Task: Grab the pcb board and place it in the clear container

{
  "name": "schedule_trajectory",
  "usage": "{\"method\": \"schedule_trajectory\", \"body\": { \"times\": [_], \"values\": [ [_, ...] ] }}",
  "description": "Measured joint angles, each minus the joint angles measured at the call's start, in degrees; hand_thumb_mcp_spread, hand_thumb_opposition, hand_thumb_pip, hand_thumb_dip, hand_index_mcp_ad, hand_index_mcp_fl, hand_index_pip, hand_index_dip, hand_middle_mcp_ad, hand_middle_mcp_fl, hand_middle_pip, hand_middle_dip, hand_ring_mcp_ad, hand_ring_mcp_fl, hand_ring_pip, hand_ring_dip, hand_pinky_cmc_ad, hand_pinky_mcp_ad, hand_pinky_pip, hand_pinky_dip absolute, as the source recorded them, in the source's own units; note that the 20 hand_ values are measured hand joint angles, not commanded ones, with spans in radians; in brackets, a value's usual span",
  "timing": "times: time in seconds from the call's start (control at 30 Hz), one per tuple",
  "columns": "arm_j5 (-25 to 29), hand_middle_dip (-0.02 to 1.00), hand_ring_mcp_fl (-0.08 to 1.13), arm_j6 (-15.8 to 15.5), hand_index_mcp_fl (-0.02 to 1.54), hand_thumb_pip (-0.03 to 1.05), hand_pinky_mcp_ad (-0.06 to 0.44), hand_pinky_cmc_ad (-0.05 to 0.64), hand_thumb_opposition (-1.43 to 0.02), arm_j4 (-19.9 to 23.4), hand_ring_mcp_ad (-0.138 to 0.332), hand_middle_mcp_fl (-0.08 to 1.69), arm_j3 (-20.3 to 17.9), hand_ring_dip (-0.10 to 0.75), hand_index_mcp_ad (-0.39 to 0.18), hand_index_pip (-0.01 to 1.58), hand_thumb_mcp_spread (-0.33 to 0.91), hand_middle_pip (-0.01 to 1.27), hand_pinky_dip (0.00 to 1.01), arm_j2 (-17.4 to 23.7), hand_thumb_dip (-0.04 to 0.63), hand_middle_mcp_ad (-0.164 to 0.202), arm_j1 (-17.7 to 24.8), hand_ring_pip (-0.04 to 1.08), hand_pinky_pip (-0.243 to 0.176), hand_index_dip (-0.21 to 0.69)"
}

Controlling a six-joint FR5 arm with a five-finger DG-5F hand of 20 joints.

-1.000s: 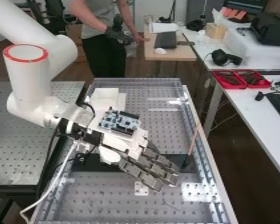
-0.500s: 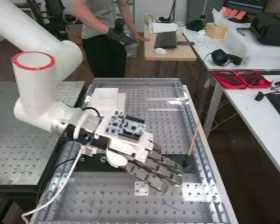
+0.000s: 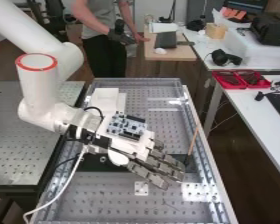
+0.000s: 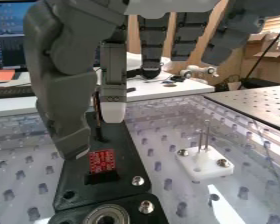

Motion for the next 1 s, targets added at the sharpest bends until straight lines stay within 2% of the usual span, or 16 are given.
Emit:
{"method": "schedule_trajectory", "body": {
  "times": [0.2, 0.33, 0.5, 0.67, 0.8, 0.9, 1.0],
  "values": [
    [0.40, 0.17, 0.00, 0.66, 0.16, 0.34, 0.164, 0.307, -0.81, 0.91, 0.091, 0.04, -0.53, 0.037, -0.126, 1.46, 0.62, 0.14, 0.20, -0.15, 0.190, 0.058, 0.31, 0.09, -0.077, 0.349],
    [-0.14, 0.17, 0.00, -0.31, 0.16, 0.34, 0.168, 0.307, -0.81, 0.52, 0.089, 0.04, -0.38, 0.037, -0.126, 1.46, 0.62, 0.14, 0.20, -0.17, 0.190, 0.058, 0.19, 0.09, -0.075, 0.344],
    [-2.19, 0.17, 0.00, -4.32, 0.16, 0.34, 0.168, 0.307, -0.82, -0.42, 0.087, 0.04, 0.10, 0.037, -0.129, 1.44, 0.62, 0.14, 0.20, 0.04, 0.190, 0.058, -0.30, 0.09, -0.075, 0.344],
    [-6.18, 0.17, 0.00, -9.00, 0.21, 0.36, 0.164, 0.307, -0.82, -1.79, 0.087, 0.04, 1.12, 0.042, -0.161, 1.44, 0.63, 0.14, 0.20, 0.16, 0.206, 0.040, -1.40, 0.09, -0.075, 0.328],
    [-9.74, 0.18, 0.00, -11.71, 0.24, 0.37, 0.152, 0.307, -0.82, -2.93, 0.084, 0.05, 2.05, 0.044, -0.188, 1.46, 0.66, 0.14, 0.20, 0.07, 0.206, 0.042, -2.36, 0.09, -0.075, 0.328],
    [-11.85, 0.17, 0.00, -12.72, 0.27, 0.38, 0.147, 0.307, -0.82, -3.44, 0.080, 0.04, 2.64, 0.047, -0.215, 1.46, 0.66, 0.13, 0.20, -0.19, 0.206, 0.035, -2.85, 0.09, -0.075, 0.326],
    [-13.20, 0.19, 0.00, -12.63, 0.28, 0.39, 0.147, 0.307, -0.82, -3.47, 0.080, 0.04, 3.08, 0.051, -0.216, 1.48, 0.69, 0.14, 0.20, -0.48, 0.206, 0.033, -3.15, 0.09, -0.075, 0.325]
  ]
}}
